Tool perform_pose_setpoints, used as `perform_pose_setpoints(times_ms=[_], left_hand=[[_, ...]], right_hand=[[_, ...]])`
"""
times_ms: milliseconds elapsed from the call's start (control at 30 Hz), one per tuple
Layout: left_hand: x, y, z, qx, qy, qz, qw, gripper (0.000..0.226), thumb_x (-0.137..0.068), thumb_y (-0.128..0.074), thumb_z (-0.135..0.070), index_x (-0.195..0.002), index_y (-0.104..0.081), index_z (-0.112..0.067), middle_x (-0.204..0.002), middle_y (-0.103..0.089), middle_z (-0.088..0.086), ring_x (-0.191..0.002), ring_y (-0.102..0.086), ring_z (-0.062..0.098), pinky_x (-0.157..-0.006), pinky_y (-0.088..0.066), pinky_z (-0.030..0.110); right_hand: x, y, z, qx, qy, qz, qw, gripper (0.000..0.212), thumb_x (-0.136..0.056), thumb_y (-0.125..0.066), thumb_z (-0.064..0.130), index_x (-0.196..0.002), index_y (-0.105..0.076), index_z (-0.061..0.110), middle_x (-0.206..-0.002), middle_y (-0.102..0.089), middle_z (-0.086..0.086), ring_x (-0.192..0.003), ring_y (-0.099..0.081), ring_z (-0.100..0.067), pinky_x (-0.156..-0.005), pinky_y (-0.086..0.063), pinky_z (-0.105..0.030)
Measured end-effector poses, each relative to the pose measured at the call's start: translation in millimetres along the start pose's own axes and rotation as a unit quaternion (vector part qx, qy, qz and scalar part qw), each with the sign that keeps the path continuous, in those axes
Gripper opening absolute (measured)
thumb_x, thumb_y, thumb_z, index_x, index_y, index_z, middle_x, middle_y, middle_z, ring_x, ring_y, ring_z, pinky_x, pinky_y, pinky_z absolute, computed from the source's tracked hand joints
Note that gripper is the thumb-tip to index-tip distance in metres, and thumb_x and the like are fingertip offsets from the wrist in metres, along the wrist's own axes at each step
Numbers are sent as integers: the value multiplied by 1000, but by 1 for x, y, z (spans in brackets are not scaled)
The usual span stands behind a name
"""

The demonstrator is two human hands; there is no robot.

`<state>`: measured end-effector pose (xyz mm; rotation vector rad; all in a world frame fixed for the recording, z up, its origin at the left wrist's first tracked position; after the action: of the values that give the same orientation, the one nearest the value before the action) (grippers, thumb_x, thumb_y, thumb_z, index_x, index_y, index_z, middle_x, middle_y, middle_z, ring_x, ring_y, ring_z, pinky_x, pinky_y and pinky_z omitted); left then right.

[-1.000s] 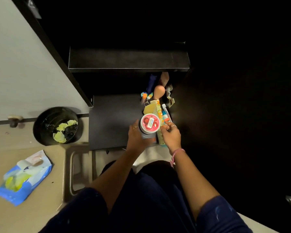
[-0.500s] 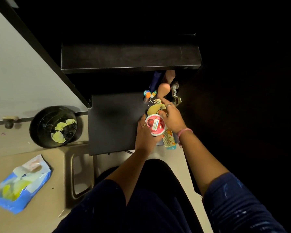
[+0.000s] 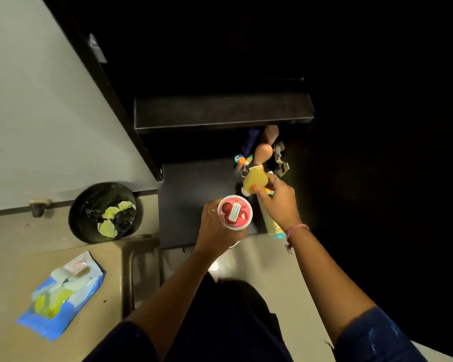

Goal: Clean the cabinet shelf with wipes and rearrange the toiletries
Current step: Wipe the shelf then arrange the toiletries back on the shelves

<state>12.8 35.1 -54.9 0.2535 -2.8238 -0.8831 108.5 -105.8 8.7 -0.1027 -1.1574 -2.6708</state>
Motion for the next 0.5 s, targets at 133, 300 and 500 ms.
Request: perform_pose_setpoints(times_ms=[133, 300, 500], left_hand=[[29, 64, -38, 58, -15, -69, 996, 67, -55, -88, -19, -112, -54, -10, -99, -43, -24, -102, -57, 19, -93, -48, 32], [42, 131, -68, 92, -22, -136, 986, 81, -48, -88, -29, -116, -44, -28, -108, -46, -14, -103, -56, 11, -91, -52, 32], [20, 198, -121, 146, -49, -183, 971, 84, -51, -87, -40, -119, -39, -38, -125, -45, -3, -110, -55, 8, -94, -51, 29]], right_hand=[[18, 16, 28, -12, 34, -68, 997, 33, -87, -64, 29, -117, -61, 16, -112, -66, -4, -99, -60, -15, -87, -49, -26], [28, 51, 88, -88, 96, -142, 981, 34, -85, -66, 28, -115, -62, 13, -105, -66, -4, -88, -63, -6, -73, -47, -3], [14, 93, 167, -141, 208, -200, 947, 32, -87, -65, 22, -116, -62, 9, -103, -65, -7, -86, -60, -4, -70, -41, 2]])
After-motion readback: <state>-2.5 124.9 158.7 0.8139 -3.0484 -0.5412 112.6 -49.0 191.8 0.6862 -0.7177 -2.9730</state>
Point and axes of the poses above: each hand's wrist, its own x-axis away from the middle knuckle, its own y-axis out of the back of the hand, z = x × y, the point moved 2 cm from there along -x, towards the middle knuckle
